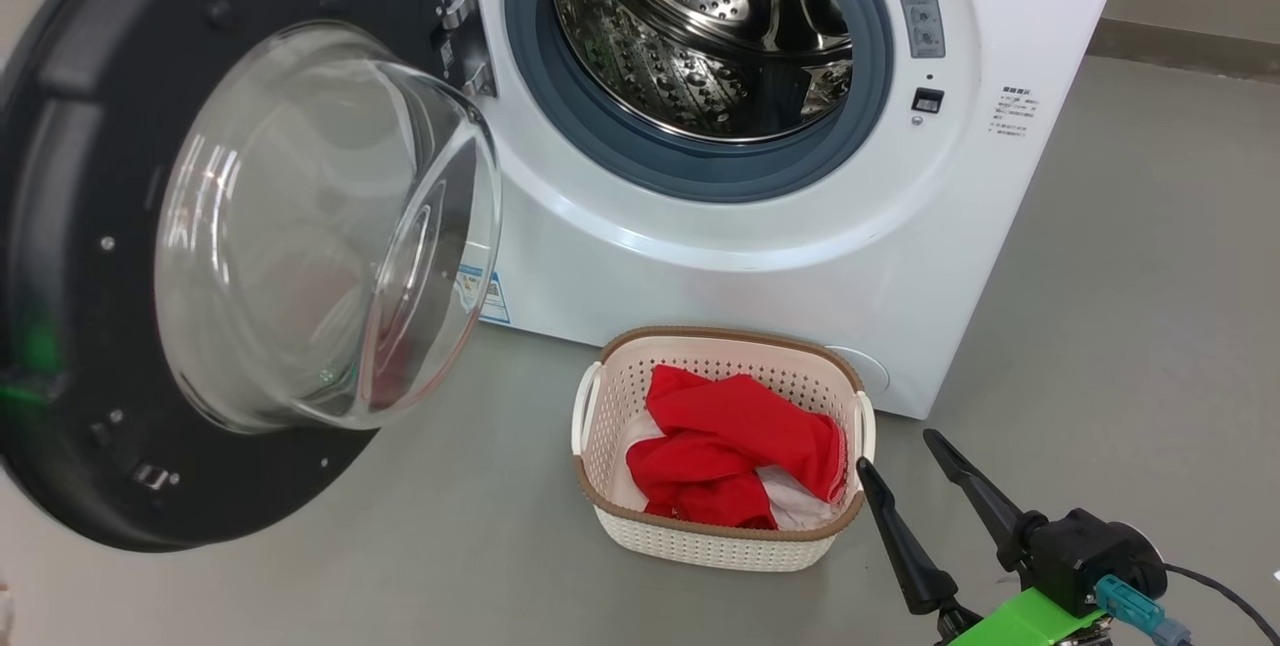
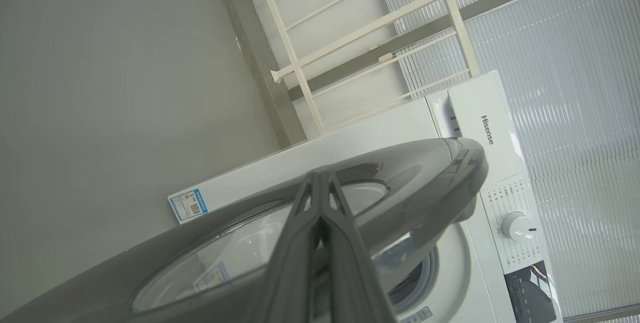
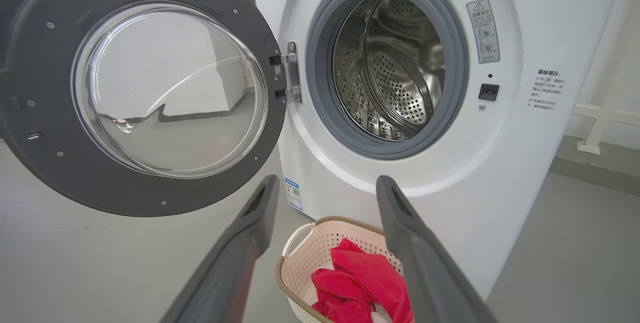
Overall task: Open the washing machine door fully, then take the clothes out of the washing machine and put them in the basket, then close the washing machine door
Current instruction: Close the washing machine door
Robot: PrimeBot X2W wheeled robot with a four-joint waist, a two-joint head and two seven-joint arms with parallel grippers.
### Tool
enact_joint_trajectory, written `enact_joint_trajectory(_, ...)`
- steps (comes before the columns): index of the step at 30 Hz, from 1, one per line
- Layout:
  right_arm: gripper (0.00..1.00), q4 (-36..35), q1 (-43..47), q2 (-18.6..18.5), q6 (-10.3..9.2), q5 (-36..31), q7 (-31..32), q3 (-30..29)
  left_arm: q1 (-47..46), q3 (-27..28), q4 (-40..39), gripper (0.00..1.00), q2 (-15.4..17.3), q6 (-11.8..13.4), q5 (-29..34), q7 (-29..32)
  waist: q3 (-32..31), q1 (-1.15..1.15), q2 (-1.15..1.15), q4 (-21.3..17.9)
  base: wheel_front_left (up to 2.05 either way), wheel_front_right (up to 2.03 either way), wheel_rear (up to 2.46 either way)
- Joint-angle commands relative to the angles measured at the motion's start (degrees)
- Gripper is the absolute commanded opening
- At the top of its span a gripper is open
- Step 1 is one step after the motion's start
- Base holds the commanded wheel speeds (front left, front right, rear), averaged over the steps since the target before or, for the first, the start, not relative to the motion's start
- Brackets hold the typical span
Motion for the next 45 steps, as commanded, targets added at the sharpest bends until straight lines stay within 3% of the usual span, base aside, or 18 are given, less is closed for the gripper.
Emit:
enact_joint_trajectory(1, 1.00, -1.4, -2.4, -0.4, 0.36, 0.4, -0.4, 1.0, 1.8, -0.2, -1.3, 0.00, 0.2, -0.5, -0.7, 1.6, 0.0, 0.00, 0.00, 0.1, 0.00, 0.00, 0.00)
enact_joint_trajectory(8, 1.00, -1.4, -2.3, -0.3, 0.36, 0.5, -0.4, 0.9, 6.2, 1.4, -9.6, 0.00, -3.8, -0.7, -4.4, 5.4, -0.2, 0.00, 0.00, 0.4, 0.00, 0.00, 0.00)
enact_joint_trajectory(19, 1.00, -1.5, -2.5, 0.4, 0.36, 0.4, -0.4, 1.1, 13.4, 0.4, -26.1, 0.00, -10.2, 2.8, -8.7, 10.9, 0.2, 0.00, 0.00, 1.0, 0.00, 0.00, 0.00)
enact_joint_trajectory(26, 1.00, -1.4, -3.0, 0.6, 0.36, 0.5, -0.4, 1.0, 16.9, -3.3, -32.6, 0.00, -10.9, 5.0, -13.5, 10.9, 0.6, 0.00, 0.00, 0.8, 0.00, 0.00, 0.00)
enact_joint_trajectory(38, 1.00, -1.2, -3.3, 1.3, 0.36, 0.7, -0.4, 0.7, 23.6, -13.3, -38.0, 0.00, -10.9, 7.5, -25.6, 4.6, 0.5, 0.00, 0.00, 0.2, 0.00, 0.00, 0.00)
enact_joint_trajectory(45, 1.00, -1.1, -3.2, 1.7, 0.36, 0.8, -0.4, 0.4, 28.3, -19.2, -43.9, 0.00, -10.9, 9.4, -29.0, 2.4, 0.3, 0.00, 0.00, -0.1, 0.00, 0.00, 0.00)
